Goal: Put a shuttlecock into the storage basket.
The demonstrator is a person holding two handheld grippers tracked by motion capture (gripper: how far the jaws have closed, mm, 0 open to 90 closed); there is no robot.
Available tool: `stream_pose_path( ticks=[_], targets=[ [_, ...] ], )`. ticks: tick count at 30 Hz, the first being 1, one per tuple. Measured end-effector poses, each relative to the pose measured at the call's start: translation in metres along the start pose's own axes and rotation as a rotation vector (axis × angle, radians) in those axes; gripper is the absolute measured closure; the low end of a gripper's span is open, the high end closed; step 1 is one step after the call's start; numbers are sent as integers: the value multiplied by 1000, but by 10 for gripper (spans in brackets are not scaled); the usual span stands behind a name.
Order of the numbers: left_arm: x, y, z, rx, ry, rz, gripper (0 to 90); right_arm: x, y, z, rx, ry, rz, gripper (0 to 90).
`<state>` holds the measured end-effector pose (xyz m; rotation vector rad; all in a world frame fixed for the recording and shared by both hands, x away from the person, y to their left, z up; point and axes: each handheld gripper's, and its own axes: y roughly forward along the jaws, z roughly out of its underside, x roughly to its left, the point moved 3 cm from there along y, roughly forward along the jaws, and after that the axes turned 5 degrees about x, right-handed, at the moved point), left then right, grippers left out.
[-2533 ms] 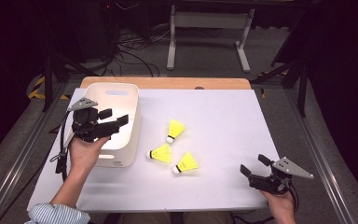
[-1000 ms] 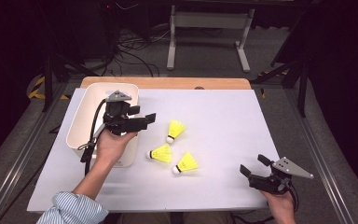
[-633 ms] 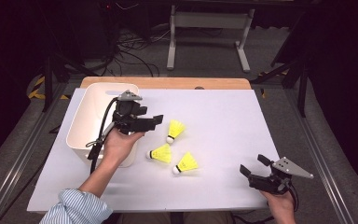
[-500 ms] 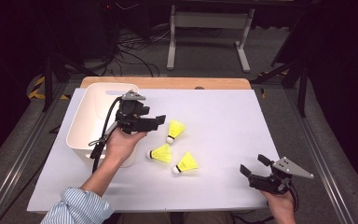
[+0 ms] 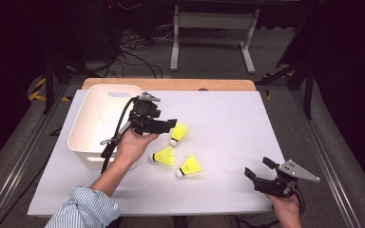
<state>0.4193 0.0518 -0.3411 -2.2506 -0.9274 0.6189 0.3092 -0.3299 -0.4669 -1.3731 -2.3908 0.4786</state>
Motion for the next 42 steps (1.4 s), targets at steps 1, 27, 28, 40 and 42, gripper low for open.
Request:
stream_pose_path(
  ticks=[1,27,28,40,42],
  targets=[
    [-1,1,-1,5,-1,2,309,0,0,0,0,0,0,115],
    [-13,38,-10,119,3,0,322,0,0,0,-2,-4,-3,115],
    [-13,39,-10,126,2,2,322,0,0,0,-2,-4,-3,116],
    [-10,59,-11,200,-18,-26,315,0,0,0,-3,-3,-5,115],
    [-8,62,-11,206,-19,-29,314,0,0,0,-3,-2,-6,116]
  ],
)
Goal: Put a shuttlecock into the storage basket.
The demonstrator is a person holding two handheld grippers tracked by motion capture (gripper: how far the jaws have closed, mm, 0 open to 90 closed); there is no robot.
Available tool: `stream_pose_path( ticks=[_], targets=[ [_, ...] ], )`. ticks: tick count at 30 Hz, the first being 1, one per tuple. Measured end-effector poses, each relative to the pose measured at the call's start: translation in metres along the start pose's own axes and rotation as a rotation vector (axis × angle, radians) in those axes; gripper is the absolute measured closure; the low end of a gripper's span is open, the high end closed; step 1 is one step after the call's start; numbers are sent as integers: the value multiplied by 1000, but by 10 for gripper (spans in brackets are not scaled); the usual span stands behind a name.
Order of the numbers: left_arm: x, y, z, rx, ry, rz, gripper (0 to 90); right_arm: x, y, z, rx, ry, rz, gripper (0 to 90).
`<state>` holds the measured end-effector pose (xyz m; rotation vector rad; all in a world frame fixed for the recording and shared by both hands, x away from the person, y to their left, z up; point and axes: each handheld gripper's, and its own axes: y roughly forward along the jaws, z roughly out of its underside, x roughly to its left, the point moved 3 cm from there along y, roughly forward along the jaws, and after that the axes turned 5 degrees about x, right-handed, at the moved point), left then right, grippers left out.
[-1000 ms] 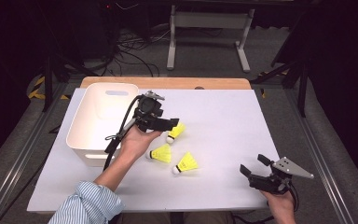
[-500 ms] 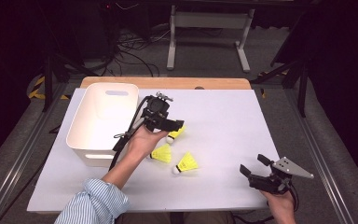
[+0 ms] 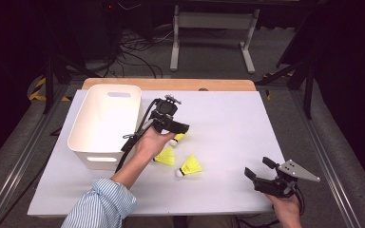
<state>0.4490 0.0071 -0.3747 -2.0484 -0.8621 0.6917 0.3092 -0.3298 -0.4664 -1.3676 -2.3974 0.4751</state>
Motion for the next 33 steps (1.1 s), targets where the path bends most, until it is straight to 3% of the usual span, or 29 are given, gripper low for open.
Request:
stream_pose_path(
  ticks=[4,33],
  targets=[
    [2,7,-1,19,-30,2,314,0,0,0,0,-2,-1,115],
    [13,39,-3,109,-71,-24,317,0,1,0,2,0,-5,115]
  ],
)
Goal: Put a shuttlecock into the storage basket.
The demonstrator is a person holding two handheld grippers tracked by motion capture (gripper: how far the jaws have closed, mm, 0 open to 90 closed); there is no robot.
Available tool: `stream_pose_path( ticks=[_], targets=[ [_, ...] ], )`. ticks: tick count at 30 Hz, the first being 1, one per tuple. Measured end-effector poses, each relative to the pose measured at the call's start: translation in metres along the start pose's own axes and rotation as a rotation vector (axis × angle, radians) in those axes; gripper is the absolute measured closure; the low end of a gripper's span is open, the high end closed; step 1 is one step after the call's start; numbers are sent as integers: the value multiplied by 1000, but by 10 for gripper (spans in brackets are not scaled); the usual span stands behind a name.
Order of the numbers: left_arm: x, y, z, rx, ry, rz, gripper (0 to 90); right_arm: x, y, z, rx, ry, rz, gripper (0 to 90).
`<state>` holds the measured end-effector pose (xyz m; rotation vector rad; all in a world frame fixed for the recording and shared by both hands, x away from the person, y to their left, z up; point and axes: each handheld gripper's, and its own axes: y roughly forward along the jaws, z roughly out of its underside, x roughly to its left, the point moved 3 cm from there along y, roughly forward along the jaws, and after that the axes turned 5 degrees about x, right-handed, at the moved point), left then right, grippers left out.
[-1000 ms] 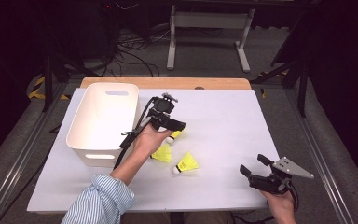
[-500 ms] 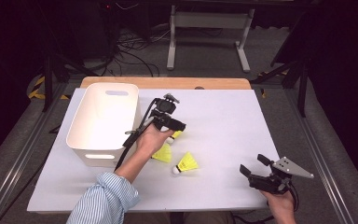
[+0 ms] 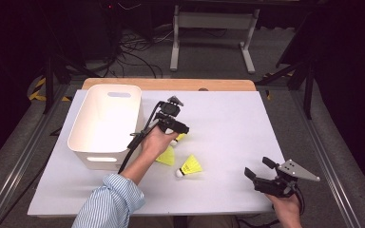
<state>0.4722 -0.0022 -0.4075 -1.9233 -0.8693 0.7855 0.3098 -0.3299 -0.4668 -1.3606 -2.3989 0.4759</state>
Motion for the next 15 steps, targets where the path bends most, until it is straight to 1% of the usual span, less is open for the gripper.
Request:
stream_pose_path(
  ticks=[3,7,11,12,15],
  targets=[
    [0,2,0,8,-8,-3,317,0,0,0,0,0,0,115],
    [1,5,0,20,-7,-9,317,0,0,0,1,-1,0,115],
    [3,9,1,31,-19,-13,317,0,0,0,1,-2,0,115],
    [4,10,1,35,-12,-20,317,0,0,0,1,-1,0,115],
    [5,11,1,37,-19,-19,316,0,0,0,1,-2,-1,115]
  ],
)
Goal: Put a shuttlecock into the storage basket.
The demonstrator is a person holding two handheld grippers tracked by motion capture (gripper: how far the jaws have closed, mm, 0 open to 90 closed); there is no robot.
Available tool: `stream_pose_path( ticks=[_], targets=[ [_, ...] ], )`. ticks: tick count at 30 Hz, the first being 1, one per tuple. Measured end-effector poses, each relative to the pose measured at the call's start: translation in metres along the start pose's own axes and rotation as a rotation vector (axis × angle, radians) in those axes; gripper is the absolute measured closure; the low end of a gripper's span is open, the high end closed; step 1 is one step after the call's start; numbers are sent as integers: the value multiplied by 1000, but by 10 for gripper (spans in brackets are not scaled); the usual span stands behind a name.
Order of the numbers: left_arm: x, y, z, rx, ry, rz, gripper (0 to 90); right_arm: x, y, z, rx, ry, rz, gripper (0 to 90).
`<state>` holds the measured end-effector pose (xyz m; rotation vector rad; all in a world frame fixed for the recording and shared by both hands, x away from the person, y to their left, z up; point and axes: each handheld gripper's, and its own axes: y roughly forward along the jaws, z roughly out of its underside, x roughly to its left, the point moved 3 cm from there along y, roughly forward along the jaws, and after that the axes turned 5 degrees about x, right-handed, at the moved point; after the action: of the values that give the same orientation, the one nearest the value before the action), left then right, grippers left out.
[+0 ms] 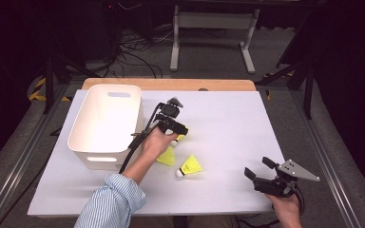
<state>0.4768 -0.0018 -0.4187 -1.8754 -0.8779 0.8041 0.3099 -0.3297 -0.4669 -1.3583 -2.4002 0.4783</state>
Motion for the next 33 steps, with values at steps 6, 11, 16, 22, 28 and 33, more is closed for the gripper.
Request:
stream_pose_path(
  ticks=[6,11,16,22,28,33],
  targets=[
    [1,5,0,14,5,-13,316,0,0,0,1,-1,-1,115],
    [2,9,1,27,-7,-13,317,0,0,0,1,-1,-1,115],
    [4,14,1,50,-10,-18,317,0,0,0,0,0,-2,114],
    [6,18,2,67,-24,-19,318,0,0,0,0,0,-2,114],
    [8,23,3,87,-34,-15,330,0,0,0,0,0,-2,114],
    [9,26,4,102,-46,-14,344,0,0,0,1,0,-2,114]
  ],
)
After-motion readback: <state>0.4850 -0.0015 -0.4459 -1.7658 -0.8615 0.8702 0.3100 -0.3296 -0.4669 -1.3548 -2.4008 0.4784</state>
